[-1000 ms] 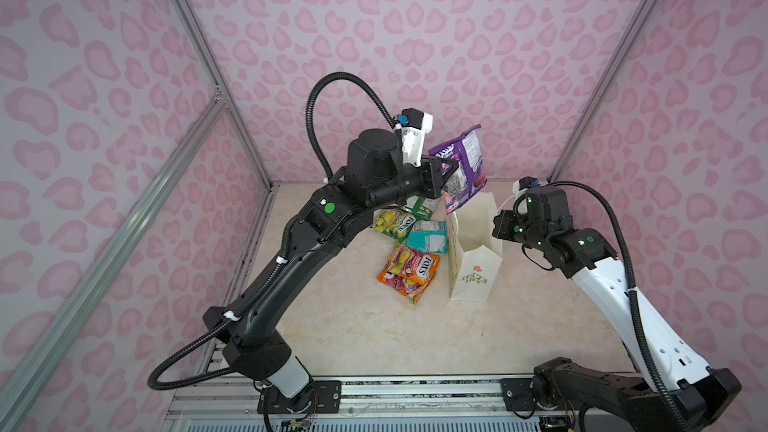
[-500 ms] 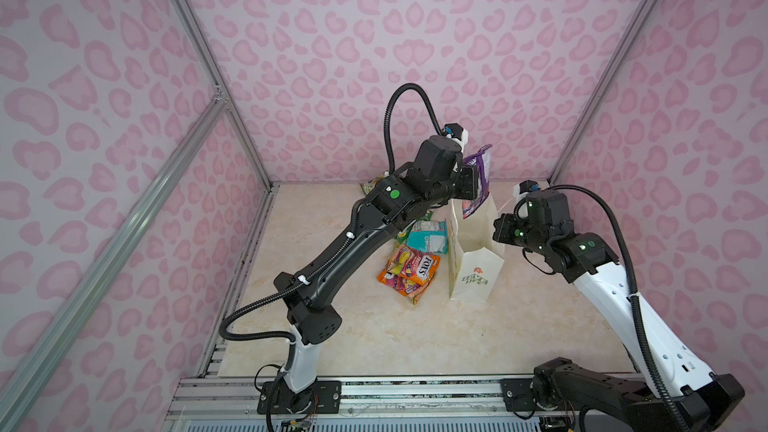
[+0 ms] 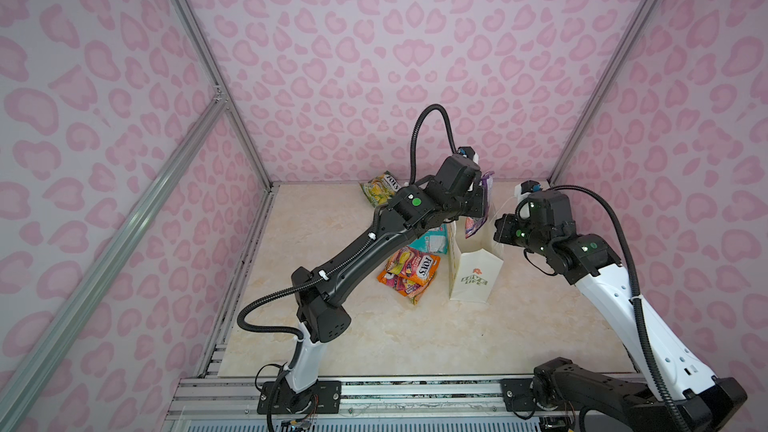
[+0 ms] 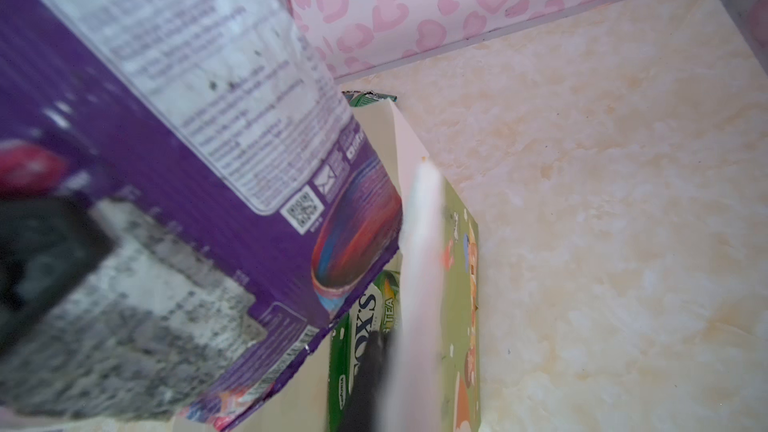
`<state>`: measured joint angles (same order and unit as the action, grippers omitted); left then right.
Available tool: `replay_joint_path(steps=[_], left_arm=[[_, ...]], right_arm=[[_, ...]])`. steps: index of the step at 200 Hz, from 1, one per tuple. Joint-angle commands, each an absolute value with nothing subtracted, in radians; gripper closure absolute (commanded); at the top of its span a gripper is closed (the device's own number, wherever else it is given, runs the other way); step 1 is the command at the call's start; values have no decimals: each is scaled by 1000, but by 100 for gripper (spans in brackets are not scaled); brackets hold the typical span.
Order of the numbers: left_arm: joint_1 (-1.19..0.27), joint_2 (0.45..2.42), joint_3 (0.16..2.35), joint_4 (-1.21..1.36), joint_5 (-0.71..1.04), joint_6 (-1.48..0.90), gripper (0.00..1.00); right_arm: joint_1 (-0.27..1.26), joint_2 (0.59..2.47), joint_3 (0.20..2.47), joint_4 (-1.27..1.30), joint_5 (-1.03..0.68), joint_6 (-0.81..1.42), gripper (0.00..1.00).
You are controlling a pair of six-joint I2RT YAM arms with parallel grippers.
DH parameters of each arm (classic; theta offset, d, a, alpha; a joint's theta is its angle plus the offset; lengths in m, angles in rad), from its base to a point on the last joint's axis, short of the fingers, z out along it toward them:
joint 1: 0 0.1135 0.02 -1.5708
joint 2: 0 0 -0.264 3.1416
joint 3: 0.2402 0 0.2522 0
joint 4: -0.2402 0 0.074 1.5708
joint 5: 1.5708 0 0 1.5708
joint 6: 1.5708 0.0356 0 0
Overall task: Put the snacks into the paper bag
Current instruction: 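Lower the purple bag into the paper bag and open the left gripper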
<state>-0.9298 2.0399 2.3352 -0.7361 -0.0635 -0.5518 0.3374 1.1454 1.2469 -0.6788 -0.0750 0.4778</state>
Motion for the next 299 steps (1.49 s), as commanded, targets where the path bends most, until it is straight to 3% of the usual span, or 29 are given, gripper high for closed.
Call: replay_joint_path(steps=[1,42,211,250,277,291,299], left_arm=[[-928,2046,2327,-729,-29,-521,97],[-927,2037,2286,-752,59,-446,97],[-927,2179,2301,-756,44,-508,92],[-928,2126,2301,-759,149,-542,65],[-930,2022,2283,-759,217,-561,32],[-930,1960,2250,-758,234,-553,0],[-930,1926,2235,-758,247,-548,3]], right_arm=[[339,1139,1238,-671,-68,472,100],[337,1131,1232,-665,-65,470,100],[337,1127,1217,-647,-79,468,100],[336,1131,1219,-652,-66,463,100],[335,1129,1216,-649,-59,464,100],[333,1127,1216,-647,-58,466,100],[331,1125,1214,-644,-57,466,100]])
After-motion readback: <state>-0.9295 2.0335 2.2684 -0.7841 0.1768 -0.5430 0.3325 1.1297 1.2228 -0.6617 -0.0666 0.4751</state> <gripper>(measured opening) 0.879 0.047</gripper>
